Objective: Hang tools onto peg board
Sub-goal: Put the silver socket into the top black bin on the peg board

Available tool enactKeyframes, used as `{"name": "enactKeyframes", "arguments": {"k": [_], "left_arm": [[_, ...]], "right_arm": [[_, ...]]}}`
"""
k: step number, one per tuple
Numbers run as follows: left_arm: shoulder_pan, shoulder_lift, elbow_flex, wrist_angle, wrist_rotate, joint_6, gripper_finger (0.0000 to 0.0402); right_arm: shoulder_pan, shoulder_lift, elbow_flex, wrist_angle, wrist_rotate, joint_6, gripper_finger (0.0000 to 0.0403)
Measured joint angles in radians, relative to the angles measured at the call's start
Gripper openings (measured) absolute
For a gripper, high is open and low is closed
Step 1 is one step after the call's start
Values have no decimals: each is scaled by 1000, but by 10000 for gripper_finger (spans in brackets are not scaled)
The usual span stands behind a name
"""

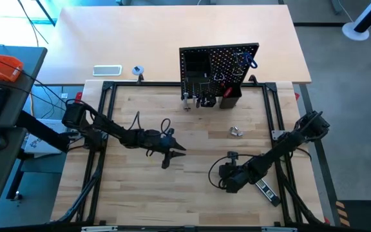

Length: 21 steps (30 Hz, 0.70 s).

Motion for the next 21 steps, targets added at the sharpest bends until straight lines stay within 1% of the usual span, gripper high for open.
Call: {"name": "enactKeyframes", "arguments": {"k": [3,9,15,21], "left_arm": [[0,-1,0,2,2,0,101],[0,-1,0,26,3,0,101],[1,-1,0,78,27,0,101],[2,-1,0,96,27,0,101]], "right_arm": [[1,-13,-2,12,20,0,46],[8,-34,-5,23,98,-7,46],[8,-35,-4,71,121,-30,46],[5,-36,11,101,171,-78,46]]}}
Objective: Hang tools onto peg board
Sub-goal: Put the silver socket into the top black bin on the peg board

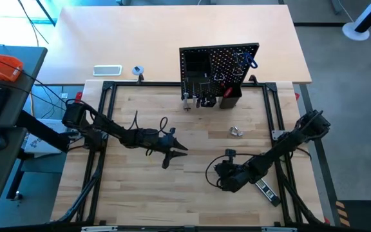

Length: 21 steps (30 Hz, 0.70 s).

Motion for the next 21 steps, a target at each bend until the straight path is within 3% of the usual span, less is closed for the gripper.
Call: {"name": "enactKeyframes", "arguments": {"k": [8,21], "left_arm": [[0,0,0,5,0,0,101],[0,0,0,-47,-1,-1,101]], "right_arm": [[-12,-2,29,10,103,-64,46],[-91,-2,116,19,133,-243,46]]}}
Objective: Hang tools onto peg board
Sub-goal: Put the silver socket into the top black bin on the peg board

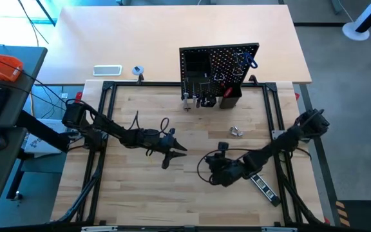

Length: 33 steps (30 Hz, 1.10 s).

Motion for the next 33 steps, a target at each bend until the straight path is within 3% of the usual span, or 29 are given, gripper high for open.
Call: {"name": "enactKeyframes", "arguments": {"k": [21,33], "left_arm": [[0,0,0,25,0,2,101],[-1,0,0,52,0,3,101]], "right_arm": [[-186,-1,331,-83,69,-496,46],[-306,-2,636,-194,112,-743,46]]}}
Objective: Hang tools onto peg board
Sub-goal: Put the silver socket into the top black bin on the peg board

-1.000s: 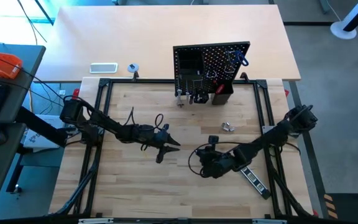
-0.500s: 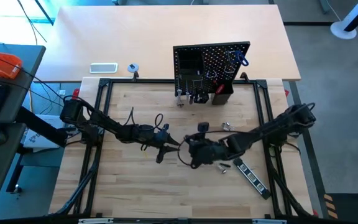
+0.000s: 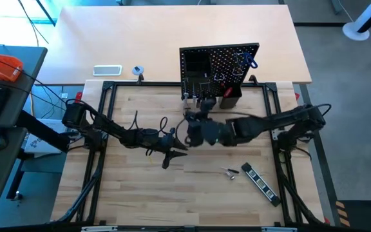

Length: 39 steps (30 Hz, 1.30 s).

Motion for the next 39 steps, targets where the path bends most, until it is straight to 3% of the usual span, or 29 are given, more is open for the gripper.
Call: {"name": "enactKeyframes", "arguments": {"k": [17,21,30,33,39], "left_arm": [[-7,0,0,15,0,6,101],[-7,0,0,15,0,8,101],[-7,0,0,31,0,7,101],[-5,1,-1,99,7,7,101],[62,-21,-1,428,119,-44,101]], "right_arm": [[-208,0,397,-98,-88,-181,46],[-264,-1,458,-130,-98,-171,46],[-351,-1,490,-255,-278,-19,46],[-324,-1,490,-256,-349,-17,46],[-235,-19,490,-277,-407,-70,46]]}}
